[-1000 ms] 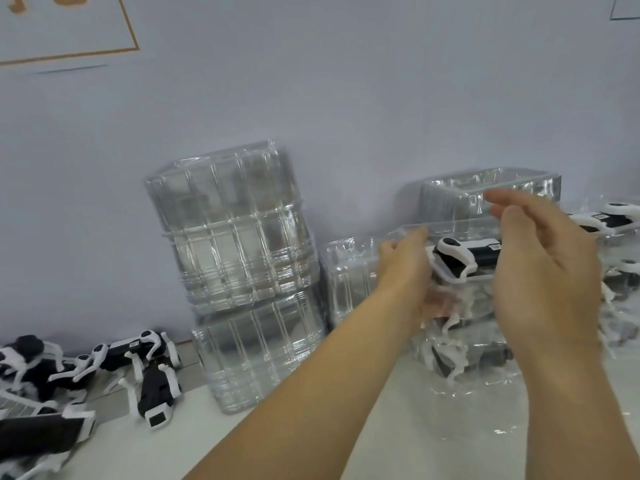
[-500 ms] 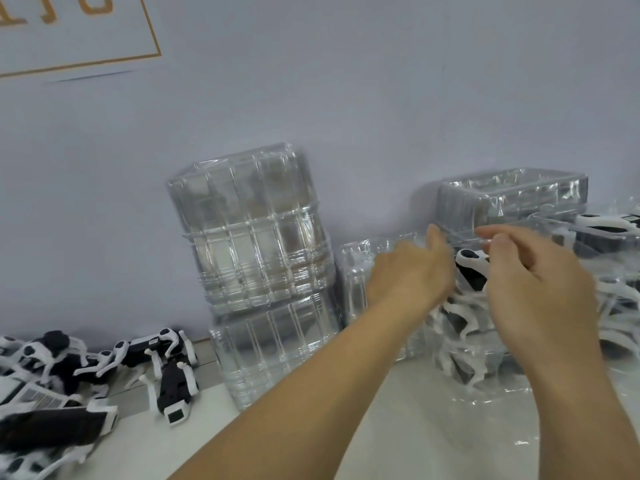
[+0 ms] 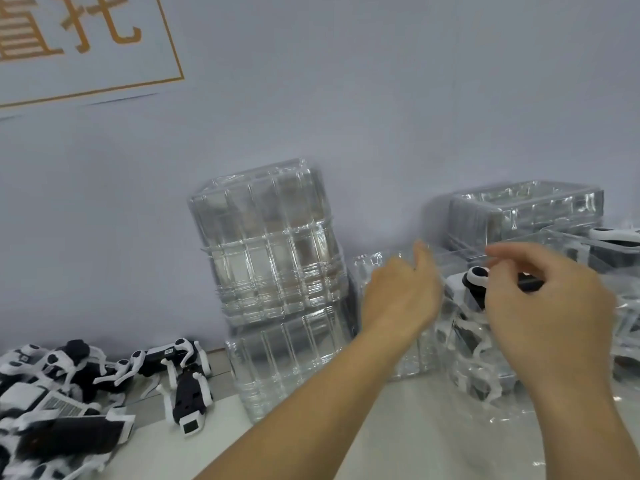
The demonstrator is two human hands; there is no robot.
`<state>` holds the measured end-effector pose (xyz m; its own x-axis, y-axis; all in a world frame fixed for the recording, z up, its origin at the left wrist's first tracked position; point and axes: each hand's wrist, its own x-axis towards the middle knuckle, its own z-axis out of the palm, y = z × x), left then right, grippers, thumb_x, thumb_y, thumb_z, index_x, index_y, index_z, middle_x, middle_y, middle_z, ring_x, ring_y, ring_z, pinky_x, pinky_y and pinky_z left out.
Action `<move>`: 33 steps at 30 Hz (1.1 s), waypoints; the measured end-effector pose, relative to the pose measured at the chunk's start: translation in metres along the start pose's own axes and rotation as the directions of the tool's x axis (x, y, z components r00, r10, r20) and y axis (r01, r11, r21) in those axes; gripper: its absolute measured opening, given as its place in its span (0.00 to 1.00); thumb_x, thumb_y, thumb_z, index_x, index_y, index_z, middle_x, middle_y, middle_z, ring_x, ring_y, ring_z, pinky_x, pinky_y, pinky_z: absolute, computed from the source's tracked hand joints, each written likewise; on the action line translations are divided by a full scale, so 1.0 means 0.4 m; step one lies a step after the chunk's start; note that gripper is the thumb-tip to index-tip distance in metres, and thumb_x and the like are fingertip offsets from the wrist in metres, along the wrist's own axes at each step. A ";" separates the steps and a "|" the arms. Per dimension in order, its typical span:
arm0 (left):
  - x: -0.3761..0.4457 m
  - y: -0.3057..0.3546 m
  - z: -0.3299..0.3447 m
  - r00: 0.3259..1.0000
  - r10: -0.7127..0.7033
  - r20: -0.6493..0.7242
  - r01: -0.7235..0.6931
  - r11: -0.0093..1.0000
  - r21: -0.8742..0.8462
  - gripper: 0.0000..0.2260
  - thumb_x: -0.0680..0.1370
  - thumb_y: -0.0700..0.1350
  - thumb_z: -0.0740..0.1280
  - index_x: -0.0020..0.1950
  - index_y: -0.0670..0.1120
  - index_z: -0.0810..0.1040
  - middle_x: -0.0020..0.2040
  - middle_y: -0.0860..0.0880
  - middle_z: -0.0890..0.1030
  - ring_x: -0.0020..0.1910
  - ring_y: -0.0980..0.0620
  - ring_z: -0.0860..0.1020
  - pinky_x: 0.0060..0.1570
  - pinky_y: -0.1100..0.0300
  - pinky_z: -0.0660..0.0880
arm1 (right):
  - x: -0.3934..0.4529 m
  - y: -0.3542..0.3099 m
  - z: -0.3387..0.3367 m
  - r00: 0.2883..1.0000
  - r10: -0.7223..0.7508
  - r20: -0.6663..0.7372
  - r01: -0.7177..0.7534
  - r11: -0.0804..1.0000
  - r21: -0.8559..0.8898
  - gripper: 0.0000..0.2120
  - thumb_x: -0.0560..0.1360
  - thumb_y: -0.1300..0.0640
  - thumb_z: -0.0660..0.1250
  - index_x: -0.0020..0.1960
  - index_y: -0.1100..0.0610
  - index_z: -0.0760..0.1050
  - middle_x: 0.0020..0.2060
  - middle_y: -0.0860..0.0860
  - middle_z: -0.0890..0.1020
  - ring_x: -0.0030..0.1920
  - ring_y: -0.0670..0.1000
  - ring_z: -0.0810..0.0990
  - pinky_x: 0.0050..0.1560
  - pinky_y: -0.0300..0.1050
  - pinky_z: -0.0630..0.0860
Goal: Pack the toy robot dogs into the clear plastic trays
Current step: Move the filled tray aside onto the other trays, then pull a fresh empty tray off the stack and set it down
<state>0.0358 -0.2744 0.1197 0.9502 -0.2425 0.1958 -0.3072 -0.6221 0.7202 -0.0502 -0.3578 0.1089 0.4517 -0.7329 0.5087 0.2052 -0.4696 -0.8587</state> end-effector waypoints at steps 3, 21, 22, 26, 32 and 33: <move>-0.012 -0.028 -0.059 0.985 0.119 -0.122 -0.109 0.991 0.081 0.25 0.83 0.60 0.50 0.48 0.42 0.76 0.47 0.44 0.81 0.47 0.42 0.78 0.50 0.48 0.75 | -0.007 -0.007 0.009 0.999 -0.015 0.031 0.015 1.000 0.020 0.12 0.77 0.62 0.62 0.49 0.51 0.83 0.41 0.42 0.82 0.45 0.47 0.81 0.47 0.44 0.76; 0.122 -0.067 -0.509 0.954 0.299 -0.023 -0.184 0.644 0.742 0.31 0.68 0.62 0.77 0.62 0.48 0.70 0.55 0.49 0.73 0.56 0.45 0.73 0.58 0.49 0.70 | -0.141 -0.094 0.178 0.923 -0.333 0.193 0.301 0.937 0.177 0.13 0.74 0.67 0.67 0.44 0.49 0.82 0.35 0.37 0.80 0.42 0.36 0.79 0.40 0.23 0.69; 0.127 -0.062 -0.518 0.955 0.296 0.008 -0.213 0.667 0.714 0.29 0.68 0.60 0.78 0.60 0.47 0.71 0.53 0.49 0.73 0.54 0.45 0.73 0.57 0.48 0.72 | -0.143 -0.090 0.181 0.924 -0.325 0.202 0.289 0.939 0.186 0.13 0.74 0.67 0.68 0.43 0.48 0.82 0.34 0.38 0.80 0.41 0.37 0.79 0.39 0.23 0.69; 0.138 -0.065 -0.521 0.933 0.357 -0.041 -0.259 0.748 0.611 0.24 0.67 0.52 0.81 0.52 0.46 0.72 0.49 0.49 0.73 0.51 0.45 0.73 0.54 0.48 0.74 | -0.148 -0.070 0.196 0.918 -0.287 0.275 0.244 0.953 0.182 0.12 0.75 0.65 0.68 0.44 0.48 0.83 0.34 0.38 0.81 0.41 0.35 0.79 0.39 0.22 0.69; 0.129 -0.069 -0.537 0.786 0.477 -0.393 -0.244 0.824 0.512 0.22 0.66 0.50 0.82 0.46 0.49 0.70 0.43 0.53 0.72 0.45 0.48 0.71 0.47 0.52 0.69 | -0.172 -0.043 0.227 0.899 -0.251 0.359 0.216 0.967 0.136 0.11 0.77 0.62 0.66 0.47 0.47 0.82 0.38 0.39 0.82 0.41 0.39 0.79 0.39 0.28 0.71; 0.119 -0.063 -0.544 0.755 0.496 -0.429 -0.267 0.830 0.489 0.21 0.66 0.49 0.81 0.47 0.49 0.70 0.44 0.52 0.72 0.45 0.49 0.71 0.48 0.51 0.70 | -0.174 -0.040 0.231 0.897 -0.253 0.362 0.216 0.966 0.140 0.11 0.77 0.62 0.66 0.48 0.46 0.82 0.39 0.39 0.82 0.41 0.39 0.79 0.40 0.29 0.70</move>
<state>0.1001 -0.1083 0.2555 0.5877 -0.1721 0.7906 -0.5348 -0.8158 0.2199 -0.0047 -0.2538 0.0814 0.6679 -0.3603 0.6512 0.4172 -0.5434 -0.7285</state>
